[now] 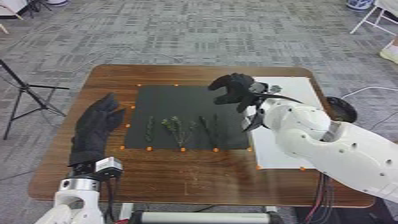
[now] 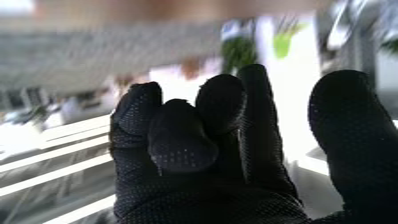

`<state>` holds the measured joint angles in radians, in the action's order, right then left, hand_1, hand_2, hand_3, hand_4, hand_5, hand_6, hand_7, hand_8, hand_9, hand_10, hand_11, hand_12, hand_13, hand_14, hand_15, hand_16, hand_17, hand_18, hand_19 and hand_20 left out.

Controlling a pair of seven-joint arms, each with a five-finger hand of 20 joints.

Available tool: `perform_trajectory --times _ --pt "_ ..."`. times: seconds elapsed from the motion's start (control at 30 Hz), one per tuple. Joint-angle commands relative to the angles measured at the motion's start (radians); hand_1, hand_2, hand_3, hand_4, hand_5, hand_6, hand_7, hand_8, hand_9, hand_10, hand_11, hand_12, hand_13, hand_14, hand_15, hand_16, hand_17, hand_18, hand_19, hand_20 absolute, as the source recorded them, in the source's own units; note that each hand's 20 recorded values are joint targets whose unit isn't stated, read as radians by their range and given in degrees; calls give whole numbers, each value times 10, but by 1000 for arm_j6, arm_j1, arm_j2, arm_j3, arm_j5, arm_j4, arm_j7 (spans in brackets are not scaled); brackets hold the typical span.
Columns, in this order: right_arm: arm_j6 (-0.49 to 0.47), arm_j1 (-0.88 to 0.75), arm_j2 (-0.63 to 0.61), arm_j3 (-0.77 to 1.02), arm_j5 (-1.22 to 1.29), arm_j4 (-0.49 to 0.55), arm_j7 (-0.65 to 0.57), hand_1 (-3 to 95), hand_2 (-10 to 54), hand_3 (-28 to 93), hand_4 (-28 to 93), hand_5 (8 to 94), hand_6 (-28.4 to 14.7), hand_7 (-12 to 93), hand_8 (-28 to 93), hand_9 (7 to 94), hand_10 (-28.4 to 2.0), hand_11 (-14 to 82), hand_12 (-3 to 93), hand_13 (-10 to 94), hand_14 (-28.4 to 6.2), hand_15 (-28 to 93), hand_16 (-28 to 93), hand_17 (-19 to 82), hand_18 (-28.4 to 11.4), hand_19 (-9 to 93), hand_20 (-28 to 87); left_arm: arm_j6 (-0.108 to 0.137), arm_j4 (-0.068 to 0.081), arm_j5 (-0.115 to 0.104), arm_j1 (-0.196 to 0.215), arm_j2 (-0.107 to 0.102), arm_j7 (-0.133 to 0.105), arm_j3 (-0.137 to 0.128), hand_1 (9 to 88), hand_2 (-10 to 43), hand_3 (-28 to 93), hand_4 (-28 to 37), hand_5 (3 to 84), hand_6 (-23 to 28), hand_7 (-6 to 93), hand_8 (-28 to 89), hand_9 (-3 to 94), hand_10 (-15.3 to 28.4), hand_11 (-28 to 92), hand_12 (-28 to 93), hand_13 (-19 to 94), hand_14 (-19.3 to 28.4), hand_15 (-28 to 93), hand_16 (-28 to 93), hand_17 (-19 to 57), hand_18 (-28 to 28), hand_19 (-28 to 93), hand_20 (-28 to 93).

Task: Arrange flowers

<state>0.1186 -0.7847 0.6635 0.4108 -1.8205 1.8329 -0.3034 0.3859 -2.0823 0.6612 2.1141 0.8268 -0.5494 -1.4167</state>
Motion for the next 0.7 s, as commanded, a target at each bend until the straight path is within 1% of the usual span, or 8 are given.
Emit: perform_trajectory --times 0.03,0.1,0.13,0.2,0.37,0.47,0.63,0.7 --pt "-1 58 -146 12 -211 -48 -197 278 -35 829 -227 494 -9 168 -92 579 -140 617 467 622 -116 851 392 267 -213 801 477 4 -6 -3 10 7 -8 -4 296 -40 699 -229 313 18 257 -110 260 119 302 202 238 142 389 46 -81 198 408 177" --pt "-78 63 -157 16 -244 -76 -217 281 -81 812 -264 475 -21 170 -95 525 -133 513 389 567 -119 815 366 248 -215 782 490 1 -5 -4 6 9 -10 -1 296 -40 700 -229 313 18 256 -110 260 119 302 201 238 142 390 46 -81 198 407 177" --pt "-80 72 -170 0 -242 -84 -230 276 -92 800 -277 458 -32 166 -94 501 -128 408 326 544 -120 795 350 236 -218 770 495 -1 -4 -4 4 8 -11 0 296 -40 700 -229 313 18 256 -110 260 119 302 201 238 142 390 46 -81 198 407 177" --pt "-127 45 -194 23 -251 -83 -234 302 -95 746 -282 450 -38 162 -90 492 -122 329 286 524 -123 787 331 223 -221 758 499 -2 -3 -4 1 7 -13 3 295 -41 701 -229 313 18 256 -110 260 119 302 201 238 142 390 46 -81 198 407 177" --pt "-171 -116 -265 166 -250 -24 -204 455 -95 498 -283 479 -29 199 -97 536 -115 294 263 520 -120 792 319 216 -221 744 507 0 -7 -6 11 6 -15 -6 296 -40 700 -231 312 18 256 -109 260 119 302 201 238 142 389 46 -81 198 408 177" --pt "-182 -210 -295 242 -254 19 -195 469 -95 451 -283 503 -24 219 -102 556 -111 284 256 520 -119 791 322 211 -221 737 511 3 -9 -7 14 5 -17 -11 295 -41 701 -230 313 18 255 -110 260 119 302 201 239 142 389 46 -81 199 408 177" --pt "-186 -336 -328 334 -249 70 -176 539 -95 271 -281 526 -18 241 -105 578 -108 286 255 522 -115 792 325 206 -221 727 514 4 -6 -8 7 1 -20 -11 296 -39 699 -230 313 18 257 -110 260 119 302 201 239 142 389 46 -81 198 408 177" --pt "-178 -357 -332 337 -256 74 -160 541 -95 263 -277 536 -16 253 -108 588 -107 290 254 523 -113 793 327 206 -220 725 514 5 -5 -9 5 1 -21 -11 296 -39 700 -230 313 18 257 -110 260 119 302 201 239 142 390 46 -81 198 408 177"
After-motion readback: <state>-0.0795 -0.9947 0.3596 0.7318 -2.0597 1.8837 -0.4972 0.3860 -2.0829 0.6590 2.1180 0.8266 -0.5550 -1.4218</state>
